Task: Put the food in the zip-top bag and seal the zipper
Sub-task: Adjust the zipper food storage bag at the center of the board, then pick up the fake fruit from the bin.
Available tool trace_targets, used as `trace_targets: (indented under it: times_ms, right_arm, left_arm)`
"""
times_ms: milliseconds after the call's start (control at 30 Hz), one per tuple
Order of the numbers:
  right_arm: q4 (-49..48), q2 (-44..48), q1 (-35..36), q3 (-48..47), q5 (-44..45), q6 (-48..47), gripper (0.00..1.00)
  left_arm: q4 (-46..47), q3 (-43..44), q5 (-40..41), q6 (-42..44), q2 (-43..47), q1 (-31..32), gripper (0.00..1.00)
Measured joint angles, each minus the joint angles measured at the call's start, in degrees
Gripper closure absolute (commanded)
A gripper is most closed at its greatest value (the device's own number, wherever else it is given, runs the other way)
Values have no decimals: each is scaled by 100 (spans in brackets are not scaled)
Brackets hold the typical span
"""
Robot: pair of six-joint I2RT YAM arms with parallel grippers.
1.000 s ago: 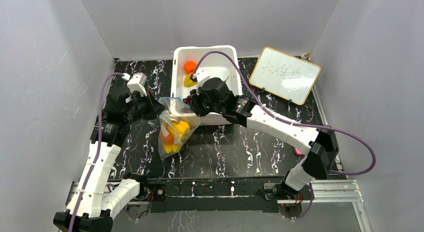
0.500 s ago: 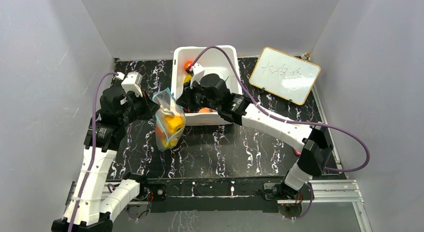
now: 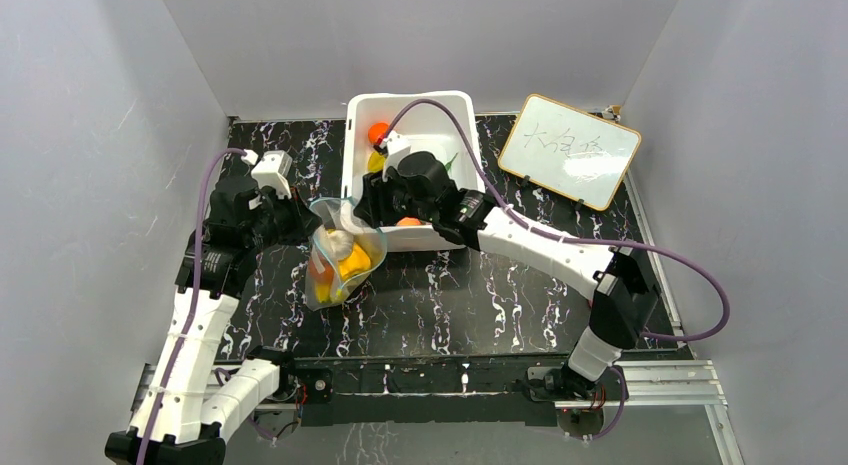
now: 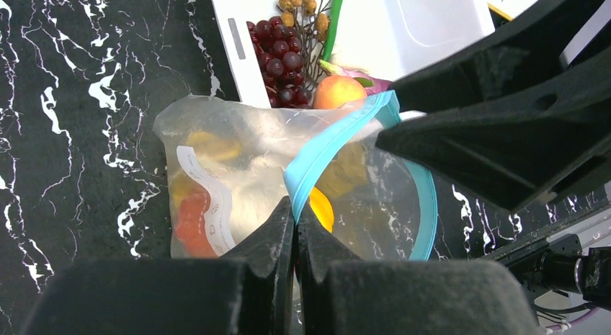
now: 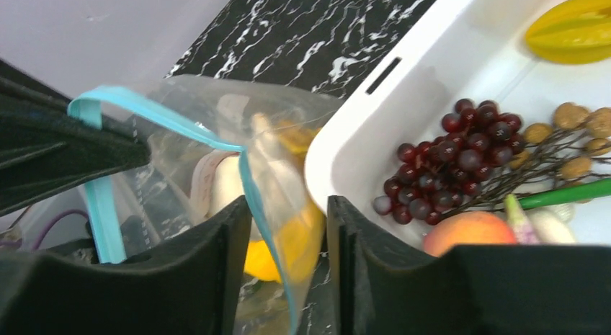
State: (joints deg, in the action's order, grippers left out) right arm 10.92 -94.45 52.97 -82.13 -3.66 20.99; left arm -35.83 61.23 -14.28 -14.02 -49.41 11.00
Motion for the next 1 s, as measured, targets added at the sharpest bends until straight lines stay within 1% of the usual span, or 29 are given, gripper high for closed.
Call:
trace_targets:
  times_ms: [100,233,467,633,733,833,1000]
  right_arm:
    - [4,-24,-118,-37,129,70,55]
    - [90,-166,-339,-203,221,221,46]
    - [144,-343,-866,-339,345,186,35]
    - [142,-420,-1237,-380,361,68,34]
    - [131,-756,-1353,-656,433,-85,32]
    - [229,-1384,-1412,-1158,544,-380,27]
    - [715,-2424,-1440,-2079,791,-911,18]
  left_arm:
    - [24,-35,26,20,0,0,100]
    - [28,-37,44,72,0,0,100]
    - [61,-63,144,153,20,0,100]
    - [131,-190,181,177,87,0,100]
    - [155,-205,184,184,85,0,100]
    - [199,-205,179,157,85,0,100]
    - [240,-205,162,68,85,0,100]
